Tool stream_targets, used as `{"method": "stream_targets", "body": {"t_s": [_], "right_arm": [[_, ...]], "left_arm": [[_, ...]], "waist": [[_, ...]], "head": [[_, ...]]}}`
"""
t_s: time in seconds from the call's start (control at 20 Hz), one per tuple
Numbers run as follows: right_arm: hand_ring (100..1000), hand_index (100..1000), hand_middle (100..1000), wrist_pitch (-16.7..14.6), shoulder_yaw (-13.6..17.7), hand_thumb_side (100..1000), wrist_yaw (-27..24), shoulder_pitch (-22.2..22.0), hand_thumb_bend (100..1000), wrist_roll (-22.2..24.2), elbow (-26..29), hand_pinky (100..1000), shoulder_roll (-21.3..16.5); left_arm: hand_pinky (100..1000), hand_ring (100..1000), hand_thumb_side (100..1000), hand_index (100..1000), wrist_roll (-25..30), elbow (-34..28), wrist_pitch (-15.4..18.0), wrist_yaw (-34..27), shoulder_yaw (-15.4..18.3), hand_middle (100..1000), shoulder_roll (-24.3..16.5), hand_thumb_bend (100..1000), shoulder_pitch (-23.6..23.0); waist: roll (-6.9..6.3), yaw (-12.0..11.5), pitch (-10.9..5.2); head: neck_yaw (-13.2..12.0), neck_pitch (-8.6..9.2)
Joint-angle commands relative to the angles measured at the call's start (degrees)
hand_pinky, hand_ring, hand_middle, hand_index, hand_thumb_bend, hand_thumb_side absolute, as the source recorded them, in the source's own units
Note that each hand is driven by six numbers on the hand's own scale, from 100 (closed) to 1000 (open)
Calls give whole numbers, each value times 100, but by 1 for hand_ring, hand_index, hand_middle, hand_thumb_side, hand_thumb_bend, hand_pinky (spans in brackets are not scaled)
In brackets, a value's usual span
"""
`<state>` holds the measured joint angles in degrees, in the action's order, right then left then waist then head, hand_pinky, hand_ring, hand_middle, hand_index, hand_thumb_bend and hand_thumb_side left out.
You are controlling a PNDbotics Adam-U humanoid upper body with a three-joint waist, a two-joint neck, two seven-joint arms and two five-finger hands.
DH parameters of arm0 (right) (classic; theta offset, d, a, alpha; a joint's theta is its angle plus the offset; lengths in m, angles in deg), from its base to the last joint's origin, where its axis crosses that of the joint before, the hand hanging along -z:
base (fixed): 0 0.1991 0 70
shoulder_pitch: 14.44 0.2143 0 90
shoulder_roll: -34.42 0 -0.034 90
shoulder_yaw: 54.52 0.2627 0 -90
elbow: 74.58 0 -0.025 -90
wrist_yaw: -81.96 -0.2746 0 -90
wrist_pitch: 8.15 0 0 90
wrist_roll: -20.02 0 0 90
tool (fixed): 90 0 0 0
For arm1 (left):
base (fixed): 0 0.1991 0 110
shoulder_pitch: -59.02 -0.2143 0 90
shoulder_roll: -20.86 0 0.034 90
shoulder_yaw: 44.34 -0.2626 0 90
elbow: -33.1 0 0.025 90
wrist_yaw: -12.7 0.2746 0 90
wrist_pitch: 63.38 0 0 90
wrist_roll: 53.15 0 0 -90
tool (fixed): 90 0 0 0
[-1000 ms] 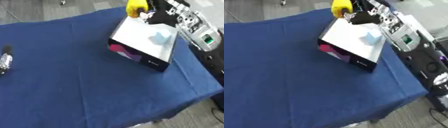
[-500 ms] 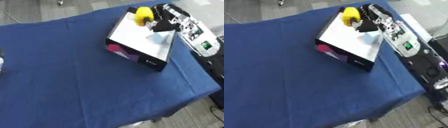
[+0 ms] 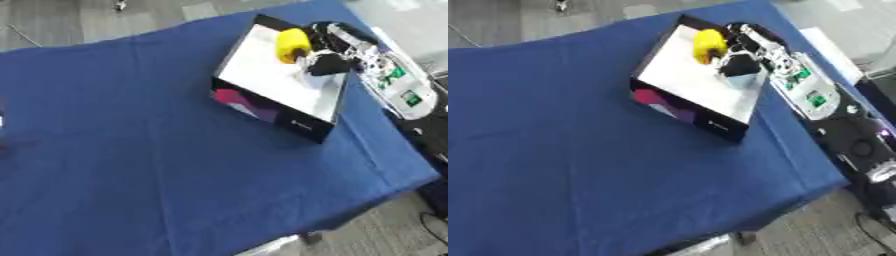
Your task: Pick up the objects with one hand, pass them to the other hand, and then place them into the box on the other side of the table.
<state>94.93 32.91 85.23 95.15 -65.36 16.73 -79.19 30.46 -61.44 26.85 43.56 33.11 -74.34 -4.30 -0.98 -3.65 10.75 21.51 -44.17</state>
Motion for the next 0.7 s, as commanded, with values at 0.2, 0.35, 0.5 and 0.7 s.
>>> {"method": "stream_targets", "body": {"t_s": [0.2, 0.35, 0.5, 0.7], "right_arm": [[955, 1000, 1000, -158, 136, 370, 385, 33, 100, 60, -3, 942, -198], [974, 1000, 1000, -141, 186, 508, 381, 63, 100, 35, -20, 944, -162], [973, 1000, 1000, -28, 468, 611, 159, 109, 100, -190, 131, 946, -53], [967, 1000, 1000, -165, 524, 568, -194, 107, 100, -482, 462, 942, 1]], "left_arm": [[828, 738, 613, 804, -25, -113, -2, -25, 70, 733, -171, 222, 51], [828, 737, 608, 803, -36, -112, -8, -28, 86, 733, -172, 225, 43], [828, 737, 606, 803, -66, -117, -23, -34, 116, 733, -176, 225, 35], [828, 738, 603, 803, -71, -116, -43, -25, 129, 733, -188, 222, 36]], "waist": [[-65, -2, -187], [-71, 14, -194], [-77, 21, -197], [-73, 9, -196]], "head": [[-7, 47], [-24, 36], [-39, 19], [-84, 11]]}}
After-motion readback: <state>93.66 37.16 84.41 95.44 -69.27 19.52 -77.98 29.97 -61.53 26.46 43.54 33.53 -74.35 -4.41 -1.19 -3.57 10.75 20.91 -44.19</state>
